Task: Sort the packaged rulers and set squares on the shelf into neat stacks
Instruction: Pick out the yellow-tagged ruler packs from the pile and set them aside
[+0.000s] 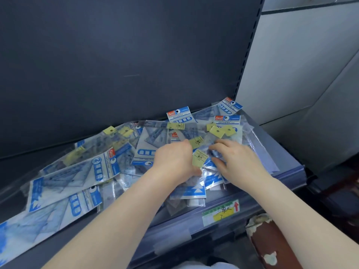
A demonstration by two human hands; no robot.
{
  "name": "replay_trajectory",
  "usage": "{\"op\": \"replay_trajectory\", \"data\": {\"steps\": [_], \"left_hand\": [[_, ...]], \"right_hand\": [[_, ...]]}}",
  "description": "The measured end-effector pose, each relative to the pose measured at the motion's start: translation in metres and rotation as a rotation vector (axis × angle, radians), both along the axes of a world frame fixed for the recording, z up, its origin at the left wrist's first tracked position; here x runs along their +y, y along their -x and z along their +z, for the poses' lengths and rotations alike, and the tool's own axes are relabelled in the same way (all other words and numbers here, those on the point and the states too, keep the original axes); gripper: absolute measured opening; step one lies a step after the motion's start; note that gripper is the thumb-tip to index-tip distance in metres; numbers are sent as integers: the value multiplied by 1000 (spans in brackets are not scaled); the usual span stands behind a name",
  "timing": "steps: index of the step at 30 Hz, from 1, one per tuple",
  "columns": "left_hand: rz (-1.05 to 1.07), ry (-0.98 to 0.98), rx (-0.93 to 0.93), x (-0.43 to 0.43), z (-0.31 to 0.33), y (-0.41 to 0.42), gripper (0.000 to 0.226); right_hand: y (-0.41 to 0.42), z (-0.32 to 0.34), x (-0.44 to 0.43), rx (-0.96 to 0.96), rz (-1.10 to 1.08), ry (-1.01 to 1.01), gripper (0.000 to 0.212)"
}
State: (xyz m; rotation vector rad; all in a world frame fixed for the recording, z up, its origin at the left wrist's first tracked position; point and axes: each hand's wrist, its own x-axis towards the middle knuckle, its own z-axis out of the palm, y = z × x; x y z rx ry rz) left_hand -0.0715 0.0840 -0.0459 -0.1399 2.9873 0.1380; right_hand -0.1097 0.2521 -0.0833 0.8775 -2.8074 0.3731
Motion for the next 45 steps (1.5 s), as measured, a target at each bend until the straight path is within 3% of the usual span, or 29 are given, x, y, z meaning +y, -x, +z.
{"op": "replay_trajectory", "data": {"steps": [5, 9, 15, 18, 25, 27, 29, 32, 35, 41, 45], "left_hand": [[115, -157, -8, -3, 3, 10, 27], [306, -314, 121, -27, 16, 14, 37], [414, -230, 92, -53, 13, 7, 25], [441, -200, 110, -55, 8, 0, 20], [444, -274, 146, -38, 9, -2, 21], [434, -297, 153, -29, 10, 1, 21], [434, -311, 170, -23, 9, 4, 21], [444, -333, 194, -18, 8, 8, 22], [462, -405, 215, -12, 4, 12, 22], [468, -495, 232, -1, 1, 14, 19], [520, -810, 272, 9, 4, 15, 18]], "right_hand": [[15, 0, 4, -34, 53, 39, 24], [24, 4, -7, 13, 142, 76, 20], [17, 1, -54, -160, 337, -81, 47], [23, 0, -52, -183, 365, -119, 41], [45, 18, -16, -267, 280, 111, 19], [38, 14, -14, -142, 121, 117, 28], [33, 12, -12, -89, -41, -19, 49], [37, 15, -5, -258, -145, -27, 59], [47, 21, -2, -419, -156, 72, 52], [53, 26, 22, -354, -178, 115, 16], [49, 35, 21, -523, -101, 336, 41]]}}
